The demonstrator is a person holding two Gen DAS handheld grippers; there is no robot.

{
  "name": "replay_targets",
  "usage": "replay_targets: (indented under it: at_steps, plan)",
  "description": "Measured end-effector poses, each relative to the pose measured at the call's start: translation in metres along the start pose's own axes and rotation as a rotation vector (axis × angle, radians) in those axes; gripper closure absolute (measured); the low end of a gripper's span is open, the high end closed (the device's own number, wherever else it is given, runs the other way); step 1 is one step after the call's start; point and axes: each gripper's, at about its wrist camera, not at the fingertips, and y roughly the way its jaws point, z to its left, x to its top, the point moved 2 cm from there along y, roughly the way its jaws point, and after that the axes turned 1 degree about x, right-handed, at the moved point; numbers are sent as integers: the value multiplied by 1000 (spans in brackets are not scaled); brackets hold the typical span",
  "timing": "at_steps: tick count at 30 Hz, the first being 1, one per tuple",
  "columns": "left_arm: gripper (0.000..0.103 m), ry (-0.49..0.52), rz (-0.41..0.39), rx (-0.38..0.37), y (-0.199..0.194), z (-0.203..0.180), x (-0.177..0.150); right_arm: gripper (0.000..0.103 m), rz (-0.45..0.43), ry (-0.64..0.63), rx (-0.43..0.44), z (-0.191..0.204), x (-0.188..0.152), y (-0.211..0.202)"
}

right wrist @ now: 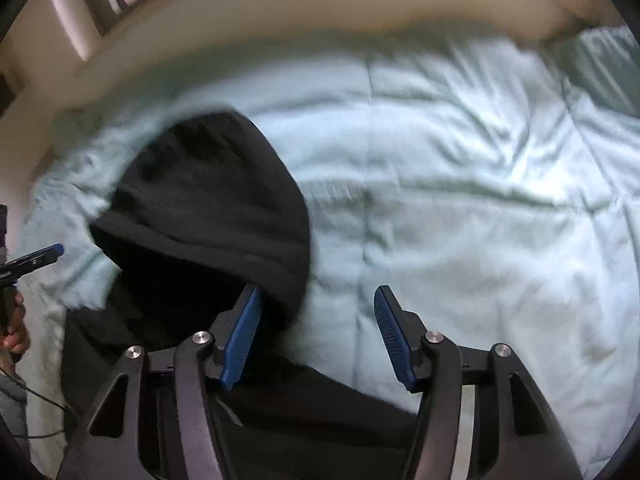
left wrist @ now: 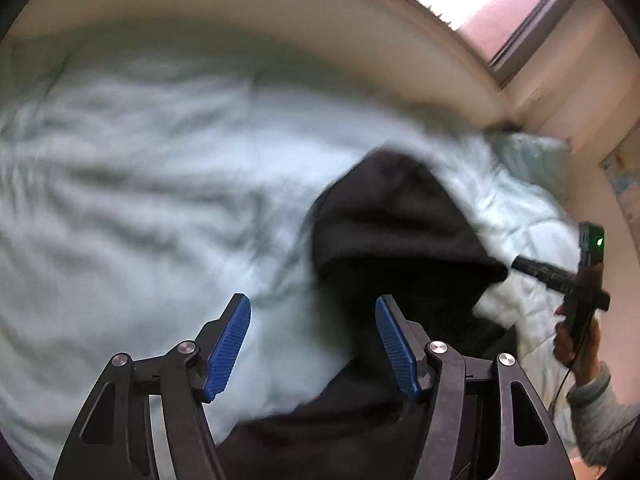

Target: Fold large clothes

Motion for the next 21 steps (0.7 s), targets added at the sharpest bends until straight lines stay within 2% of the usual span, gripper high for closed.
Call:
replay_targets:
  at_steps: [3, 5, 6, 8, 9, 11, 12, 14, 15, 16, 19, 21]
  plan:
    - [36, 19, -48, -64, 11, -30, 39, 41, -61, -35, -12, 18, 21, -8]
    - [35, 6, -16, -108, 36, -46, 50, 36, -58, -31, 2, 27, 35, 7]
    - [35, -6, 25, -134, 58, -49, 53, 35, -33, -36, 19, 29, 38, 25]
    - [36, -29, 161, -118, 105, -43, 38, 34, 57, -47, 33, 26, 30, 67]
    - [36, -26, 206, -96, 118, -40, 29, 35, 116, -56, 53, 24, 19, 89]
    - [42, -21, 281, -7, 146, -22, 2, 35, 206, -88, 9, 21, -10, 125]
    - [44, -52, 274, -22, 152, -14, -4, 35, 233, -84, 3, 17, -23, 138]
    - [44, -95, 258, -46, 154, -6, -4, 32, 224, -14, 33, 6, -33, 149]
    - [44, -98, 257, -43, 152, -6, -3, 25, 227, 38, 47, -2, -33, 150]
    - [44, -91, 251, -37, 150, -8, 0, 25, 228, 69, 70, -7, -33, 149]
    - [44, -18, 225, -5, 137, -20, 3, 25, 205, 39, 40, -4, -26, 127]
    - [44, 18, 202, 11, 126, -30, 5, 25, 119, -8, 50, 8, -12, 93]
